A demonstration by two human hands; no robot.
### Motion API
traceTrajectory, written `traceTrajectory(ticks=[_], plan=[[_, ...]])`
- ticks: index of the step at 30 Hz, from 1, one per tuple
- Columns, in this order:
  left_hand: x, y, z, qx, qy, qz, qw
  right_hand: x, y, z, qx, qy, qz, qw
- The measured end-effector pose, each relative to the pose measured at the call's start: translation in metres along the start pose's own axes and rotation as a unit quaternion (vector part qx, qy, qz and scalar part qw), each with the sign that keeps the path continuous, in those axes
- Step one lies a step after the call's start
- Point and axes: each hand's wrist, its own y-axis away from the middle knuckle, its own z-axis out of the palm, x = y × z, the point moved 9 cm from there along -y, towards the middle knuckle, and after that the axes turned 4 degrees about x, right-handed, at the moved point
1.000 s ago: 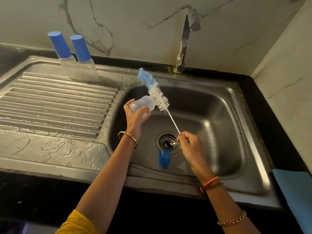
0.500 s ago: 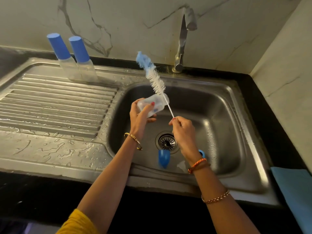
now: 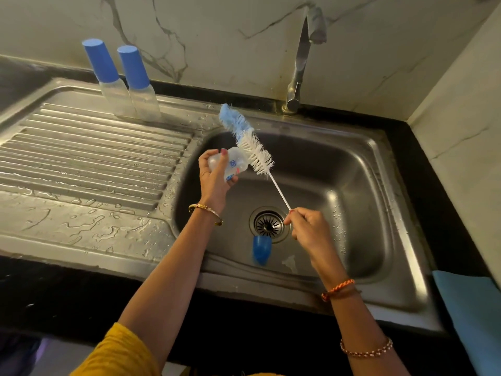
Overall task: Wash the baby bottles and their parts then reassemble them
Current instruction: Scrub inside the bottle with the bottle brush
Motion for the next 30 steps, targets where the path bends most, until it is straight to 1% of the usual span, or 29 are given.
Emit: traceTrajectory(ticks=[2, 5, 7, 9, 14, 17, 19, 22, 26, 28, 30], plan=[[0.0, 0.001, 0.004, -0.031, -0.016, -0.003, 0.999, 0.0, 0.0, 0.002, -0.005, 0.004, 0.0, 1.0], [-0.004, 0.009, 0.015, -0.081, -0.06, 0.006, 0.995, -0.004, -0.005, 0.004, 0.027, -0.003, -0.009, 1.0], [-0.003, 0.011, 0.016, -0.072, -0.059, 0.009, 0.996, -0.006, -0.01, 0.006, 0.043, -0.007, -0.006, 0.999], [-0.001, 0.01, 0.013, -0.054, -0.057, 0.012, 0.997, -0.01, -0.013, 0.009, 0.04, -0.008, -0.009, 0.999], [-0.008, 0.007, 0.01, -0.037, -0.1, 0.015, 0.994, -0.015, -0.017, 0.008, 0.052, -0.017, -0.007, 0.998], [-0.007, 0.002, -0.001, 0.014, -0.136, 0.03, 0.99, -0.015, -0.018, 0.0, 0.061, -0.028, -0.016, 0.998], [-0.006, 0.001, -0.006, 0.039, -0.13, 0.026, 0.99, -0.016, -0.016, -0.006, 0.064, -0.029, -0.029, 0.997], [-0.004, 0.001, -0.003, 0.024, -0.079, 0.019, 0.996, -0.013, -0.01, -0.005, 0.045, -0.005, -0.045, 0.998], [-0.008, 0.004, 0.002, -0.006, -0.039, -0.022, 0.999, -0.005, -0.011, 0.001, 0.029, 0.001, -0.029, 0.999], [-0.012, 0.006, 0.006, -0.029, -0.054, -0.038, 0.997, -0.004, -0.015, 0.002, 0.039, 0.0, -0.02, 0.999], [-0.015, 0.008, 0.008, -0.041, -0.103, -0.039, 0.993, -0.005, -0.018, 0.0, 0.057, 0.004, -0.021, 0.998]])
